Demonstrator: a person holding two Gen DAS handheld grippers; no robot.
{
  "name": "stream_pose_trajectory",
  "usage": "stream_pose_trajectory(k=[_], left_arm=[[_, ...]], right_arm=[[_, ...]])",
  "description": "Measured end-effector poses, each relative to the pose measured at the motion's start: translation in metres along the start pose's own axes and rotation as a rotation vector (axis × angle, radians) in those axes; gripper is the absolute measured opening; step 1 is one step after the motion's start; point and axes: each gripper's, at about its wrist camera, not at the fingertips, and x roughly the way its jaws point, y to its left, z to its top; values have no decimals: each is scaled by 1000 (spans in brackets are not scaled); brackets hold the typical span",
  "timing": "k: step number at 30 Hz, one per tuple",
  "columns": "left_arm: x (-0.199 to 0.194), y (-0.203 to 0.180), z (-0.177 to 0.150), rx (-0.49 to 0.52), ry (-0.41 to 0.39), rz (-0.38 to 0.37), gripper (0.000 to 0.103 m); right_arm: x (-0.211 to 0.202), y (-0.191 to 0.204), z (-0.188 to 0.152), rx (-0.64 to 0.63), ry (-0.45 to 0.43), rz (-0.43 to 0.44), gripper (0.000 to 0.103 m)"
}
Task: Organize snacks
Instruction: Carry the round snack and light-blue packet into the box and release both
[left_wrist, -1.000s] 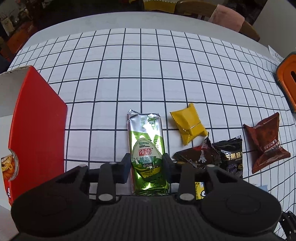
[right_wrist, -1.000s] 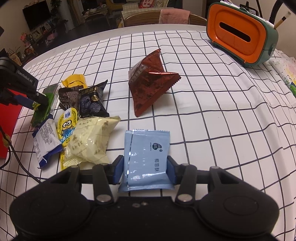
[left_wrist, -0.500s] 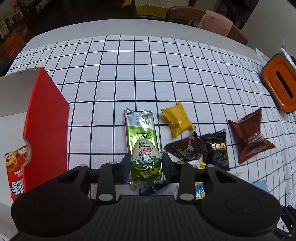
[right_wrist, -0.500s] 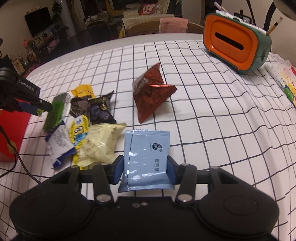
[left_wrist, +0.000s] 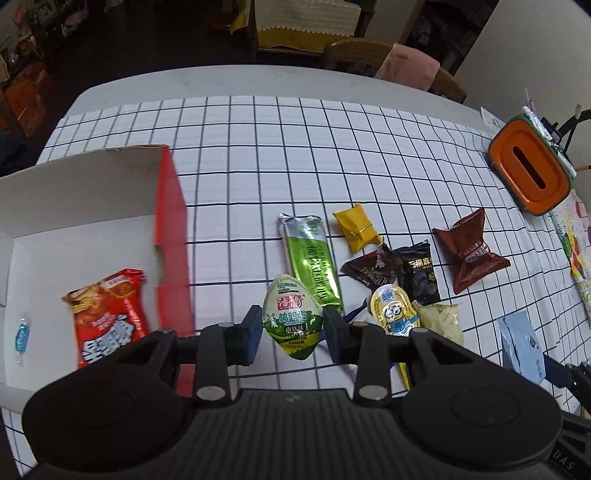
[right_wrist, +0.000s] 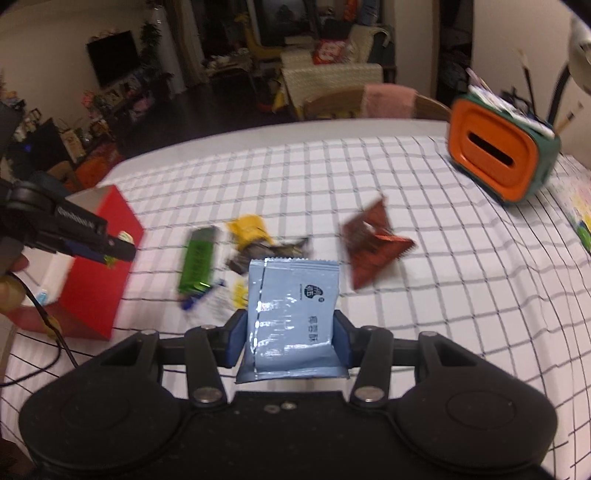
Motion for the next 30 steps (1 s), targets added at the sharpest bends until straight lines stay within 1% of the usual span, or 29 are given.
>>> stream_pose_trajectory(k=[7,11,18,24,30], left_arm=[[-36,45,-7,-20,-31,4,34],[-53,76,-11,-35,-49,17,35],[-75,136,-17,-73,-75,52,35],[-82,178,-20,-89,-83,79,35],[-76,211,-24,-80,-72,114,35]], right_arm=[[-4,61,17,-53,-20,73,47],[-5,99,25,-96,-34,98,47],[2,164,34,-161,-32,136,47],[18,212,39,-217,-15,155,47],[45,254,43,-259,0,148,47]])
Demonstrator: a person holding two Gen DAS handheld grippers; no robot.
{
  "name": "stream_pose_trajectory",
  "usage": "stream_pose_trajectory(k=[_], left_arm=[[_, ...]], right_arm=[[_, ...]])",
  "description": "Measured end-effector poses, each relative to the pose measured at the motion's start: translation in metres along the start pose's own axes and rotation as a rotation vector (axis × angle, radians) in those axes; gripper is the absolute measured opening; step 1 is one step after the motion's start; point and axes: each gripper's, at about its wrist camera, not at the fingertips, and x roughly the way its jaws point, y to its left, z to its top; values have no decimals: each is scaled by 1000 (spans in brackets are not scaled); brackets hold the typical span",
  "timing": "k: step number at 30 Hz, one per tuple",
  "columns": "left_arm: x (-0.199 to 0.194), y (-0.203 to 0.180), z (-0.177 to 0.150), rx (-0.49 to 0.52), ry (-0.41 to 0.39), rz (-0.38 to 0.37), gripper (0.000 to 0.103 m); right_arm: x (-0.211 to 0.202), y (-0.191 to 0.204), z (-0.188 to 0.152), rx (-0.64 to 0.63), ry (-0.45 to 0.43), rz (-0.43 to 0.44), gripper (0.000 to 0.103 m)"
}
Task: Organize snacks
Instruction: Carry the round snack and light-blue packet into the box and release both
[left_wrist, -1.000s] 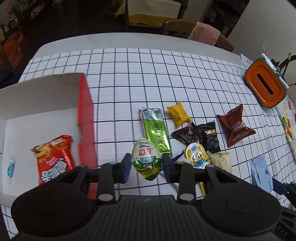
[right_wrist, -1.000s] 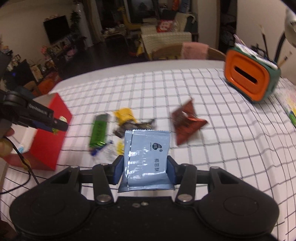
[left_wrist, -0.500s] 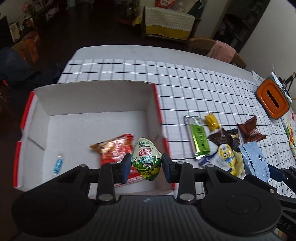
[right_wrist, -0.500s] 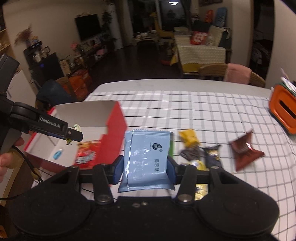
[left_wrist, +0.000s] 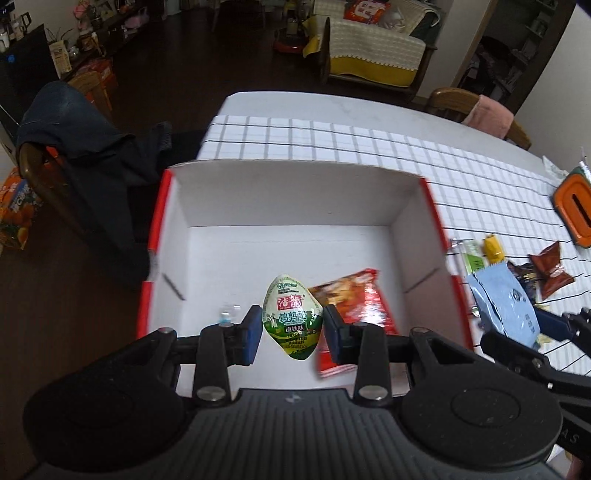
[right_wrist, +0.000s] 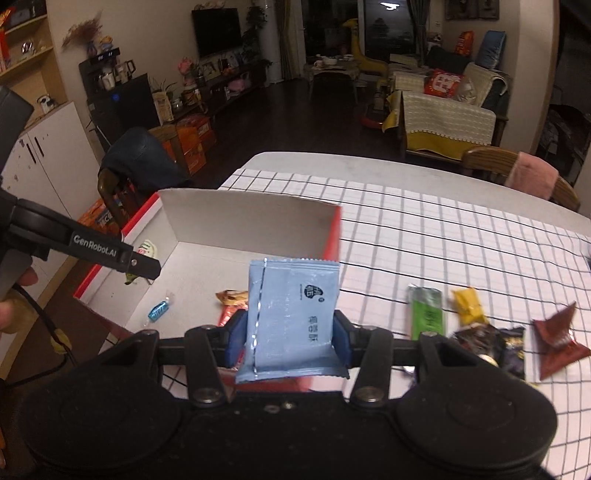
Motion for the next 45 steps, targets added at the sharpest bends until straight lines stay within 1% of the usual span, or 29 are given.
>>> stream_pose_trajectory(k=[4,7,11,16,20,22,23,25,27,35,40,45], left_arm=[[13,18,0,11,13,26,35],[26,27,1,38,29,48,35],[42,36,4,63,43,52,35],[61,36,8,119,65,65,35],[76,32,9,157,96,68,35],[81,30,8,170,116,72,35],[83,28,7,189,110,87,35],[86,24,7,215,116,90,35],[89,23,8,219,137,80,36],[102,20,6,221,181,88,36],[101,21,5,207,177,78,36],[91,24,4,179,154,55,40]], right_arm=[[25,18,6,-25,19,-8,47],[46,28,8,-48,48,-5,47],[73,39,7,-68,92,-10,47],[101,49,6,-95,140,-11,47],[116,51,5,-98,171,-17,47],[120,51,4,-100,183,-19,47],[122,52,3,-99,189,-18,47],[125,52,2,-98,196,-19,47],[129,53,2,-96,205,-17,47],[134,53,-2,-98,229,-14,47],[129,51,-2,-84,221,-2,47],[117,48,1,-68,196,12,47]])
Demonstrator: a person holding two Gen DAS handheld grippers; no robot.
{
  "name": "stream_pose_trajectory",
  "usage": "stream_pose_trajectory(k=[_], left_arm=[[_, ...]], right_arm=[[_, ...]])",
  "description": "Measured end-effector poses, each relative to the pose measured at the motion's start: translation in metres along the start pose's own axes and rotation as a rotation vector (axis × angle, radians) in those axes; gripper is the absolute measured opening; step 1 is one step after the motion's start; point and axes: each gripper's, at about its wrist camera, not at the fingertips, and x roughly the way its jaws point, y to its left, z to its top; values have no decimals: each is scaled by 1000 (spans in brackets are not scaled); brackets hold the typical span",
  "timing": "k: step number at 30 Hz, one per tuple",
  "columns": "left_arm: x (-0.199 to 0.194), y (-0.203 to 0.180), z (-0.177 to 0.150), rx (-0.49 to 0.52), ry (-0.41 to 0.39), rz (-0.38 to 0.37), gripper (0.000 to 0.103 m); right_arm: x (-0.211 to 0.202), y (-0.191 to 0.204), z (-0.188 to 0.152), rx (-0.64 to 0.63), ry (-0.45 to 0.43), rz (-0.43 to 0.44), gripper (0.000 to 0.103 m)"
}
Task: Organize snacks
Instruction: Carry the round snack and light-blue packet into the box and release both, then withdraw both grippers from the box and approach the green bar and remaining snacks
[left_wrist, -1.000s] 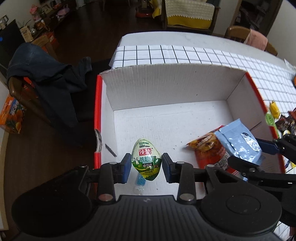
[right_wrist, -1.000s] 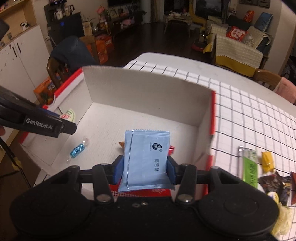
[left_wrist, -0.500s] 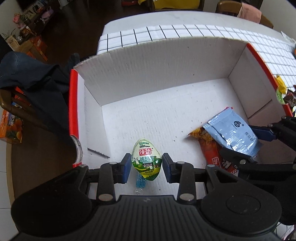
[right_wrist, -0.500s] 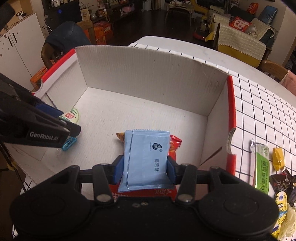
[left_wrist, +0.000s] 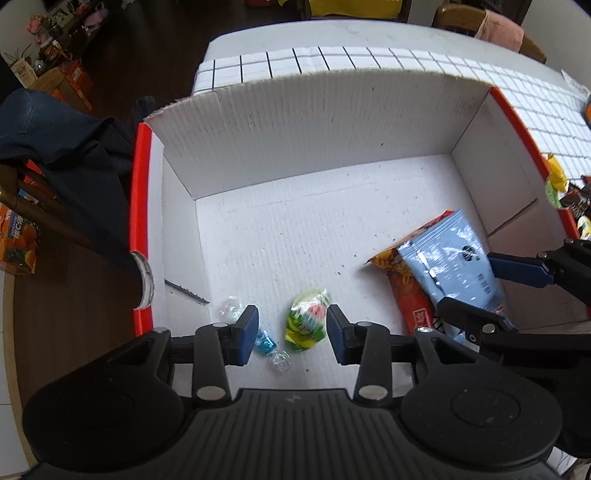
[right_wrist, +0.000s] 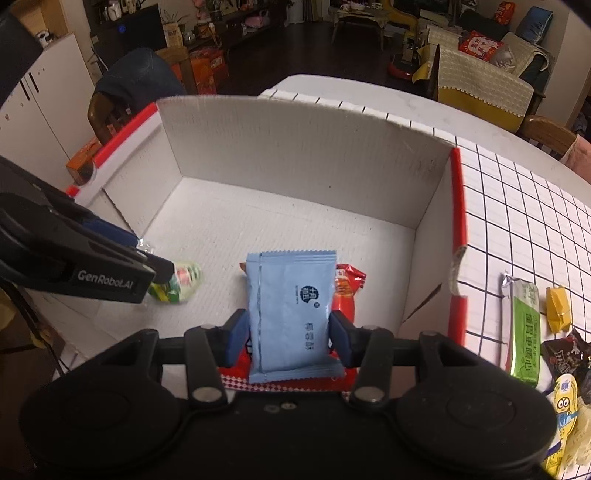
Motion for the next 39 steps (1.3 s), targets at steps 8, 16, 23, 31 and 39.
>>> stream_pose_trajectory(k=[8,16,23,31,39], left_arm=[[-32,1,-3,-24,-85,-43,54],[-74,-17,-11,-9,-205,-61,66],[-101,-44,-16,4,-288,-93,74],[-124,-85,-18,7,-387,-100,82],[-124,-139,-13,29,-410,-155,85]], right_arm=[[-37,-6,1,50,-77,29,48],[-80,-21,-7,119,-152,50,55],[-116,-44,-21,167,-214,46,70],[-145,-79,-46,210,-263,1,83],[-169,-125,-79,232,-281,-46,95]])
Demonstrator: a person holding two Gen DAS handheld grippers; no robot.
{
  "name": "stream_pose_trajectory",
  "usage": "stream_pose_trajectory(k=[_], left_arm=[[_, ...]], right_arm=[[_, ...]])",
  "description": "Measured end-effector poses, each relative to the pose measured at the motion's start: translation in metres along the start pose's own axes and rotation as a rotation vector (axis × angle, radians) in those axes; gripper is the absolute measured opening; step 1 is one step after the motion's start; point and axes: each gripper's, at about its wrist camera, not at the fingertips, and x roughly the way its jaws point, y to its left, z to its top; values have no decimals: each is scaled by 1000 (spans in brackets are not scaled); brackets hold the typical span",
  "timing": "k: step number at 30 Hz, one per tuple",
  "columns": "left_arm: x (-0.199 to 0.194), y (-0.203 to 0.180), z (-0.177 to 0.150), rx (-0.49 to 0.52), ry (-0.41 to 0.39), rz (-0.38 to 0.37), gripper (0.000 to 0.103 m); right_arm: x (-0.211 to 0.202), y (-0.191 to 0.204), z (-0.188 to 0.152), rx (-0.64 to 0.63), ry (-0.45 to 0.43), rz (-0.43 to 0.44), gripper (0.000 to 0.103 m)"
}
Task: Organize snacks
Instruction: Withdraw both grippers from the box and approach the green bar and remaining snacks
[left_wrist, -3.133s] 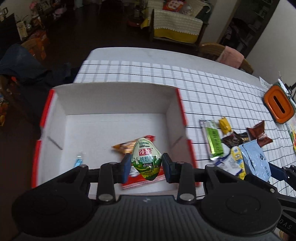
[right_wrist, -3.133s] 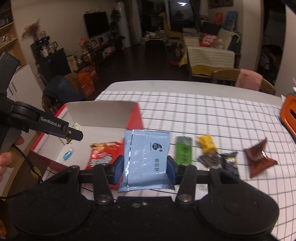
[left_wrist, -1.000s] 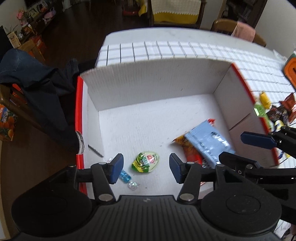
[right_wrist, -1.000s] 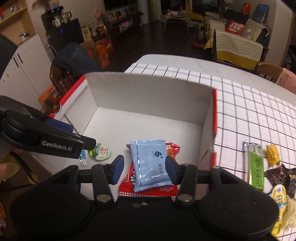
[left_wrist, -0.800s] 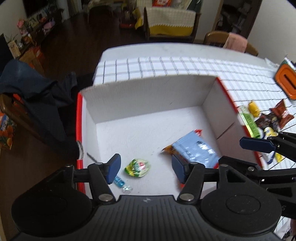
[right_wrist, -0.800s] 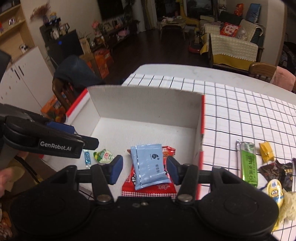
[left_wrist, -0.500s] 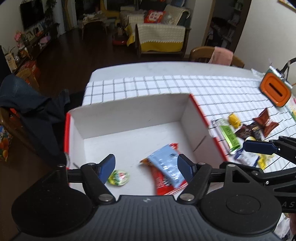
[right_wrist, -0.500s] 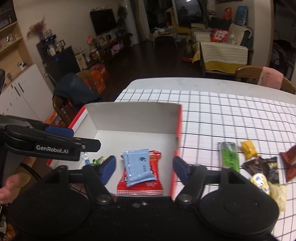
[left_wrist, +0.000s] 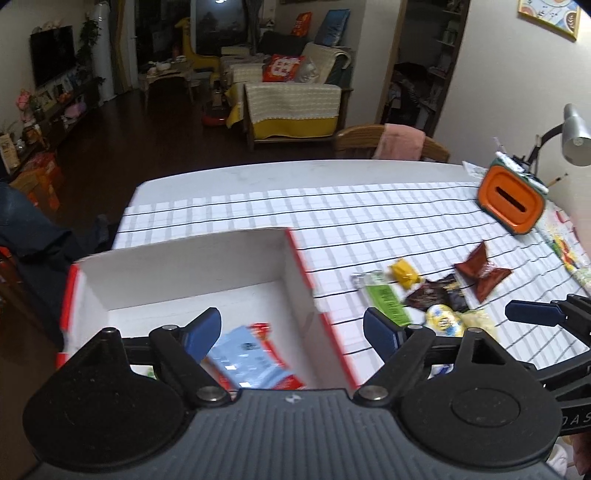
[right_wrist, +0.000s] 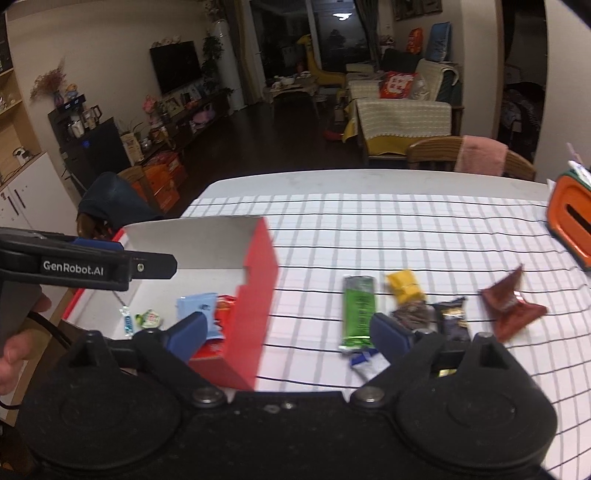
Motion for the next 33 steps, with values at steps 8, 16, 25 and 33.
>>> stream_pose_trajectory(k=[8,16,25,33], left_arm=[[29,-55,4,-16,35,-45,86],[75,-96,6,-32,105,-20,86],[137,-126,8,-28,193,67,86],[195,-141,8,-19,271,129,86]], right_arm=[[-11,-62,-19,13,12,-84,103],[2,-123,-38,48,69,-125,103],[32,-163,-54,52,148,-136,99],[64,-183,-60,73,213,-134,93]])
